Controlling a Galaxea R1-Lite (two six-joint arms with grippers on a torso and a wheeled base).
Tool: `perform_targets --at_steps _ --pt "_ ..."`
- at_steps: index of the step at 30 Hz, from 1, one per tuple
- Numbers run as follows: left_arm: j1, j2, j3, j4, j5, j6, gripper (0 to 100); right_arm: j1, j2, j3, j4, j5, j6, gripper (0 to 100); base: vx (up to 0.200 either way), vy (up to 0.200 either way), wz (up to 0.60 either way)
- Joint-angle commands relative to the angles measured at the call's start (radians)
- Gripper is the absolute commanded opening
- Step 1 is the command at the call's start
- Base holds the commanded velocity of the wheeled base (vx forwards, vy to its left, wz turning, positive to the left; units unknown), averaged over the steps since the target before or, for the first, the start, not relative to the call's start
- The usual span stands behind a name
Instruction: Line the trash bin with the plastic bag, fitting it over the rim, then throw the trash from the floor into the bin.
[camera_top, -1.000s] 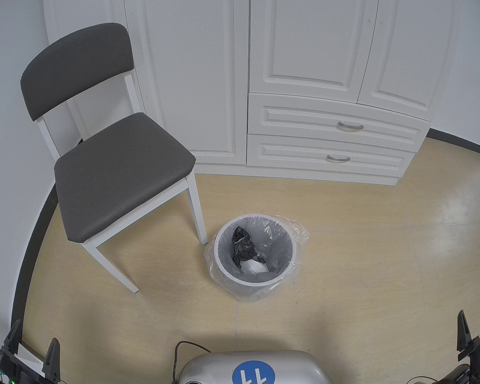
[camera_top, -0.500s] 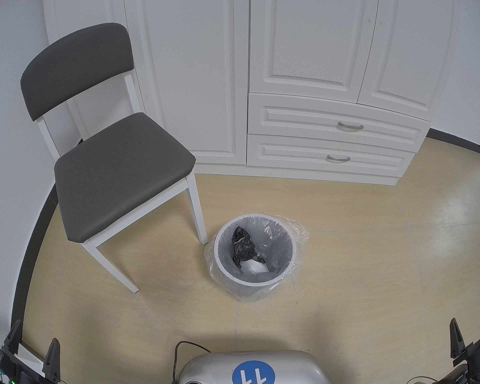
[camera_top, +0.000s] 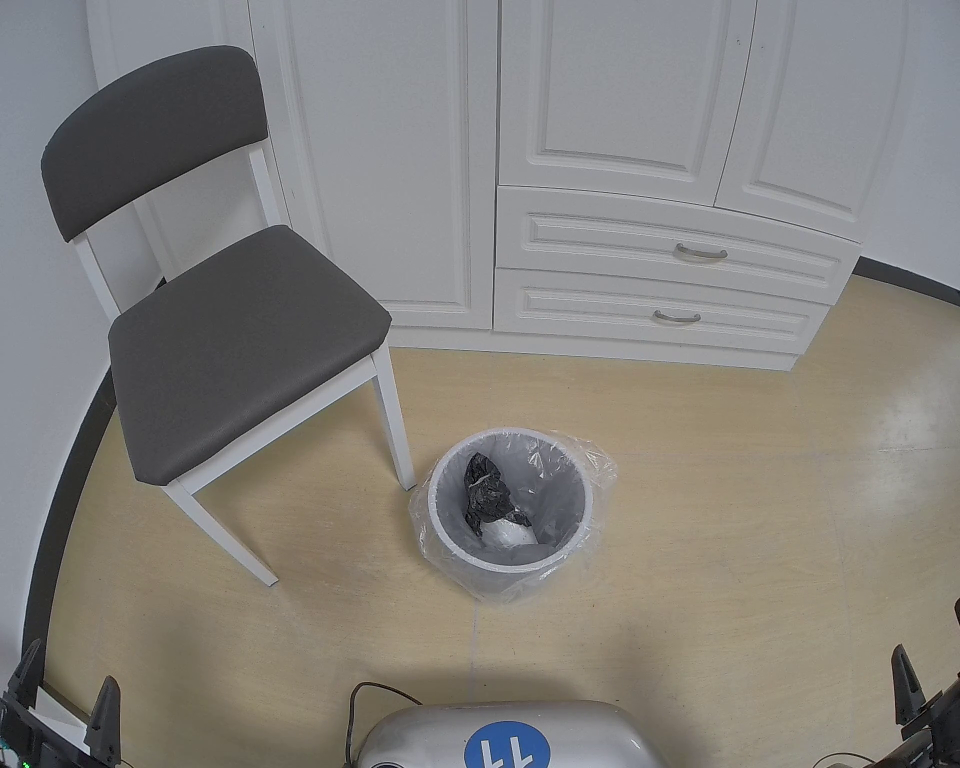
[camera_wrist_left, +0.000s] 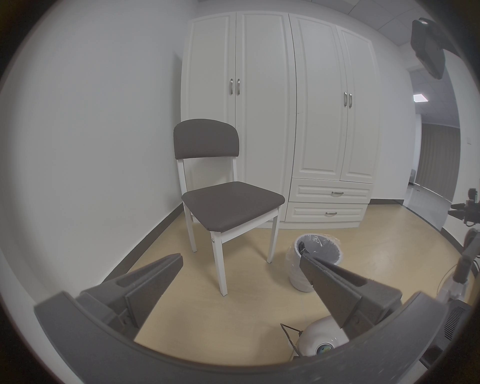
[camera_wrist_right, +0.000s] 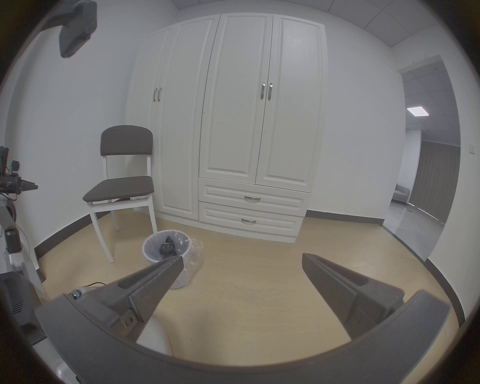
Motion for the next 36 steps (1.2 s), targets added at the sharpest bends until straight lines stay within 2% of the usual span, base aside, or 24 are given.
perform_targets --at_steps 1,5,9,11,15,16,17,18,19,20,23,26,28,31,36 --pt "0.000 -0.016 0.018 0.000 -0.001 0.000 100 0.000 -0.016 0.018 0.000 0.004 -0.004 100 0.000 0.000 0.00" --pt "0.000 -0.016 0.018 0.000 -0.001 0.009 100 0.000 -0.016 0.018 0.001 0.012 0.008 100 0.000 0.000 0.00" --pt "0.000 -0.016 0.018 0.000 -0.004 0.020 100 0.000 -0.016 0.018 0.001 0.105 0.062 100 0.000 0.000 0.00" --pt "0.000 -0.016 0.018 0.000 -0.004 0.018 100 0.000 -0.016 0.016 0.004 0.125 0.098 100 0.000 0.000 0.00" --pt "0.000 -0.016 0.018 0.000 -0.004 0.018 100 0.000 -0.014 0.010 0.024 0.112 0.201 100 0.000 0.000 0.00" --pt "0.000 -0.016 0.018 0.000 -0.004 0.018 100 0.000 -0.014 0.010 0.024 0.112 0.201 100 0.000 0.000 0.00" --pt "0.000 -0.016 0.018 0.000 -0.004 0.020 100 0.000 -0.016 0.012 0.024 0.053 0.193 100 0.000 0.000 0.00" --pt "0.000 -0.016 0.018 0.000 -0.004 0.020 100 0.000 -0.016 0.012 0.024 0.046 0.192 100 0.000 0.000 0.00" --pt "0.000 -0.016 0.018 0.000 -0.004 0.020 100 0.000 -0.016 0.010 0.029 -0.028 0.180 100 0.000 0.000 0.00" --pt "0.000 -0.016 0.018 0.000 -0.004 0.020 100 0.000 -0.016 0.008 0.029 -0.037 0.175 100 0.000 0.000 0.00" --pt "0.000 -0.016 0.018 0.000 -0.004 0.020 100 0.000 -0.014 0.008 0.024 -0.023 0.147 100 0.000 0.000 0.00" --pt "0.000 -0.016 0.018 0.000 -0.004 0.020 100 0.000 -0.016 0.013 0.013 0.066 0.134 100 0.000 0.000 0.00" --pt "0.000 -0.016 0.018 0.000 -0.004 0.018 100 -0.002 -0.016 0.015 0.010 0.086 0.131 100 0.000 0.000 0.00" --pt "0.000 -0.016 0.018 0.000 -0.004 0.017 100 -0.002 -0.014 0.015 0.013 0.084 0.098 100 0.000 0.000 0.00" --pt "0.000 -0.016 0.018 0.000 -0.004 0.020 100 0.000 -0.016 0.018 0.006 0.040 0.108 100 0.000 0.000 0.00"
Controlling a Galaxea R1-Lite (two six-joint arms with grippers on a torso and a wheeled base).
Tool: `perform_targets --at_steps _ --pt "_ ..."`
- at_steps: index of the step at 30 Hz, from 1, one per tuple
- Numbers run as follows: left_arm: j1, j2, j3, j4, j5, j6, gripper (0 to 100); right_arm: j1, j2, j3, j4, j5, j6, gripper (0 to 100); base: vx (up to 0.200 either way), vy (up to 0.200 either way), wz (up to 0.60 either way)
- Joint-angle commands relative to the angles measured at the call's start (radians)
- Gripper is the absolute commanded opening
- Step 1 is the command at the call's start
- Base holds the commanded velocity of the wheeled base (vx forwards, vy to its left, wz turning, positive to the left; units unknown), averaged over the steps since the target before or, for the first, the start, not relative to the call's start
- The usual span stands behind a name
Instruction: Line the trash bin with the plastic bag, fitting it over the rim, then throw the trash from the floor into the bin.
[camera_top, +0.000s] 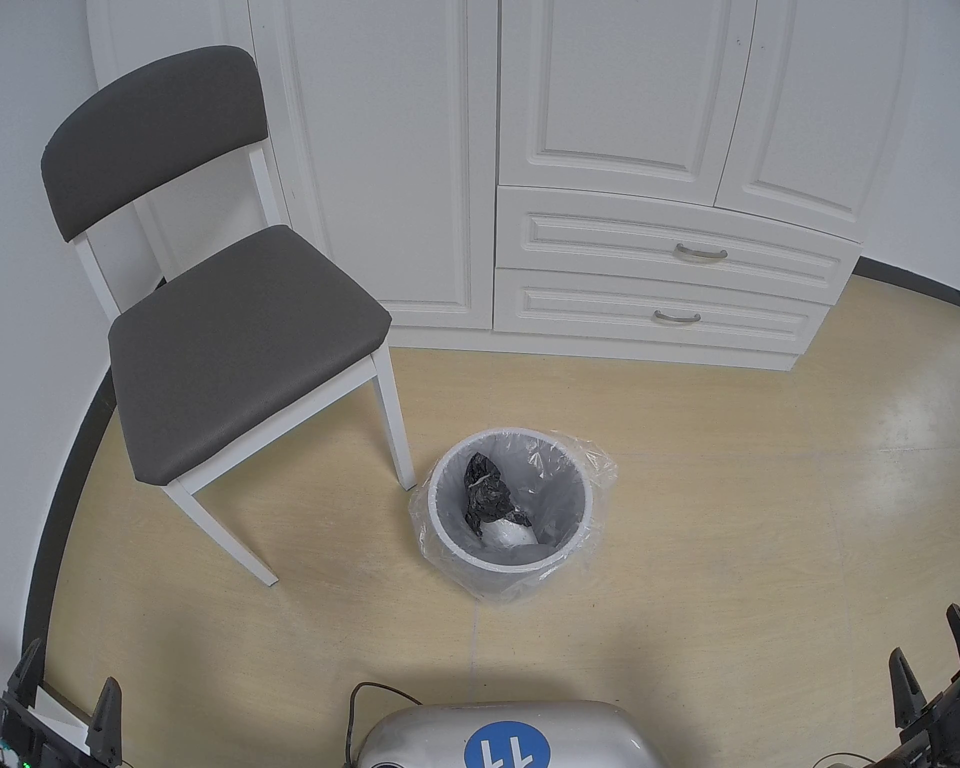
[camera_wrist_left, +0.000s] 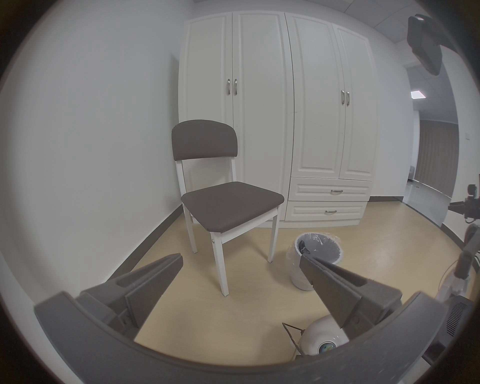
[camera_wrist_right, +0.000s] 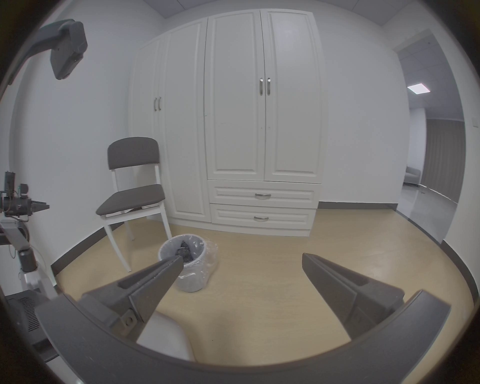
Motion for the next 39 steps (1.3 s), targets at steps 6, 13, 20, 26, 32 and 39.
perform_targets --at_steps 6,13,20,26,32,39 --pt "0.000 -0.016 0.018 0.000 0.000 0.001 100 0.001 -0.016 0.018 -0.010 -0.010 0.059 100 0.000 0.000 0.00" --pt "0.000 -0.016 0.018 0.000 -0.001 0.001 100 0.001 -0.015 0.018 0.001 -0.010 0.071 100 0.000 0.000 0.00" --pt "0.000 -0.016 0.018 0.002 0.000 -0.001 100 -0.002 -0.013 0.015 0.044 -0.044 0.002 100 0.000 0.000 0.00" --pt "0.000 -0.016 0.018 0.000 0.002 -0.011 100 0.001 -0.013 0.018 0.048 -0.050 0.022 100 0.000 0.000 0.00" --pt "0.000 -0.016 0.018 -0.002 0.000 0.002 100 0.001 -0.013 0.018 0.048 -0.059 0.053 100 0.000 0.000 0.00" --pt "0.000 -0.016 0.018 0.000 0.003 -0.004 100 0.001 -0.013 0.018 0.048 -0.059 0.053 100 0.000 0.000 0.00"
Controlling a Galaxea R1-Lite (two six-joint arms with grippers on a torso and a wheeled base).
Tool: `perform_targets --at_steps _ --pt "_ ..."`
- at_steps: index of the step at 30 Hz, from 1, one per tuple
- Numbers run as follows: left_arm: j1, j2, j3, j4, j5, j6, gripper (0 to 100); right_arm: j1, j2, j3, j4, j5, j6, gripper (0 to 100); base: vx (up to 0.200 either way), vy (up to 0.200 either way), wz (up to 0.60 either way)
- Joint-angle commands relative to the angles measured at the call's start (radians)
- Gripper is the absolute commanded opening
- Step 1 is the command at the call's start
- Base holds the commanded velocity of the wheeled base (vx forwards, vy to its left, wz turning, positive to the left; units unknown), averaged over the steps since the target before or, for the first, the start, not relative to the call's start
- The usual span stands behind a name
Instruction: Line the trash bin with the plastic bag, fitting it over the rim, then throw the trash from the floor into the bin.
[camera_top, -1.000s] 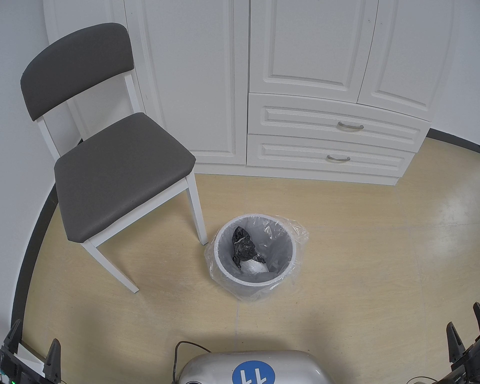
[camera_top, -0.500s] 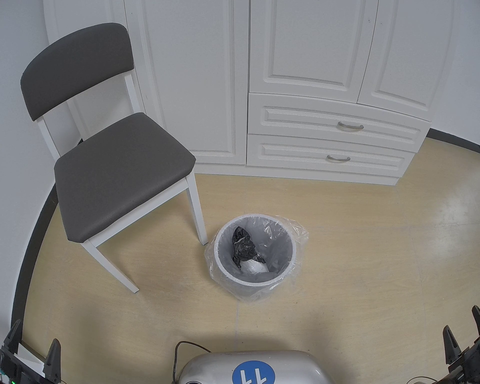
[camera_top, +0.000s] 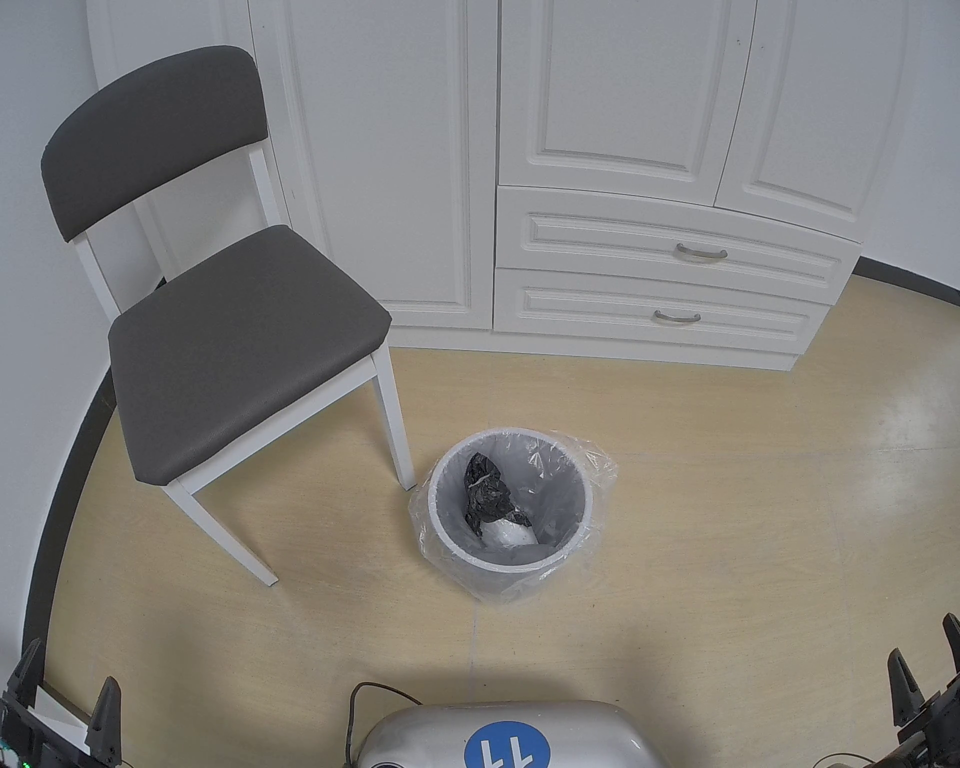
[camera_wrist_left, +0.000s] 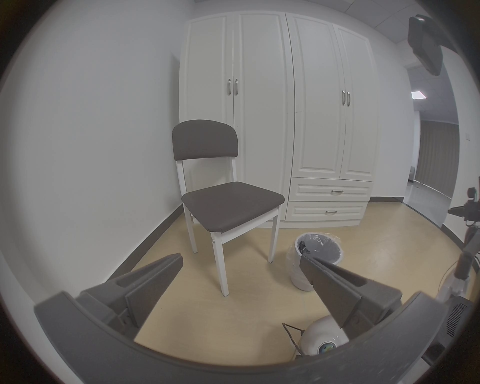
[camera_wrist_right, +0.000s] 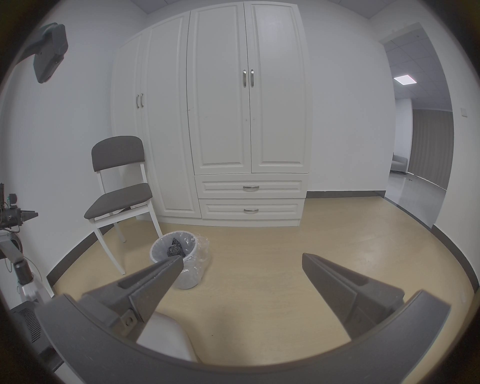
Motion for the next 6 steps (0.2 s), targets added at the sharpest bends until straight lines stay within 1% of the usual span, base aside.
perform_targets --at_steps 1,6 --pt "0.000 -0.016 0.018 0.000 -0.001 0.000 100 0.000 -0.013 0.018 -0.001 0.000 0.000 100 0.000 0.000 0.00" --pt "0.000 -0.016 0.018 0.000 0.000 0.000 100 0.000 -0.013 0.018 -0.001 0.000 0.000 100 0.000 0.000 0.00"
